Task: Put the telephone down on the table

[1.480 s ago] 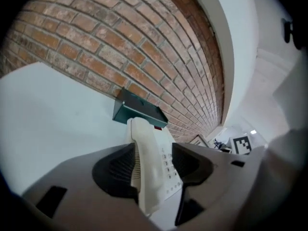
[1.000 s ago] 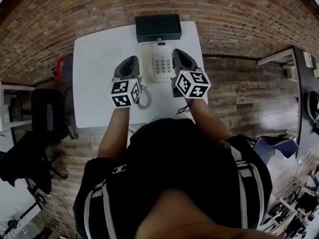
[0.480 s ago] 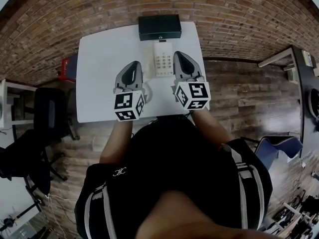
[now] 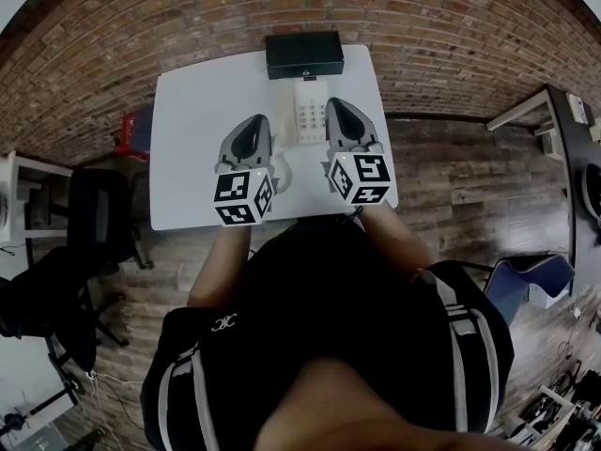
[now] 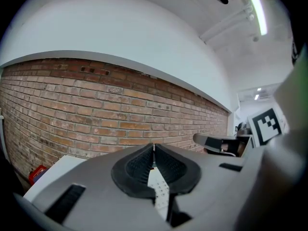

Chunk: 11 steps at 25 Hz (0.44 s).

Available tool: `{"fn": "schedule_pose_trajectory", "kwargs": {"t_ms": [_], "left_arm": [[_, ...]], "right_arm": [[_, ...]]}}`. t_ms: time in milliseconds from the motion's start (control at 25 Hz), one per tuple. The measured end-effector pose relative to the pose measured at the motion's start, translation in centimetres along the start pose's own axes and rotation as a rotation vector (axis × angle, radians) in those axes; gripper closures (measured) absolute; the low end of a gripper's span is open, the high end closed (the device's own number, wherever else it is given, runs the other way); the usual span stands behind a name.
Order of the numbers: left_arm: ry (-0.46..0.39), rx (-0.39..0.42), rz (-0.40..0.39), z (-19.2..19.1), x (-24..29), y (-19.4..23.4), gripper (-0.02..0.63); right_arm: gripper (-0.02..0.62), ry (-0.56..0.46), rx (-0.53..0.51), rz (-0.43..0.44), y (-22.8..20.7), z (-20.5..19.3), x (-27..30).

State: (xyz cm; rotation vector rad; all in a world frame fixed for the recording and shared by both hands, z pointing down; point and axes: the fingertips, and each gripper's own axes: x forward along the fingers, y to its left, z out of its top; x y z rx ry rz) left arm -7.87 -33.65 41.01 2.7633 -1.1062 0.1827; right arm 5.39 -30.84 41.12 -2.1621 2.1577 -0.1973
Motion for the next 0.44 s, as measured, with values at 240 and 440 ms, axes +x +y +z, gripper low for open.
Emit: {"fn": "schedule_pose_trajectory", "kwargs": {"t_ms": [240,440], "left_arm": [[-0.018,-0.017,0.008,0.5,-0.9,0.4,0.594],[-0.024,0.011,0.035,0.2,-1.6,0.9,0.594]], "right_arm": [[0.597,0.011,-0.017,0.005,0.8,-0.4,-0.2],[0.597,0.016,-0.012,0.011,1.3,-0.8,-0.2]]}}
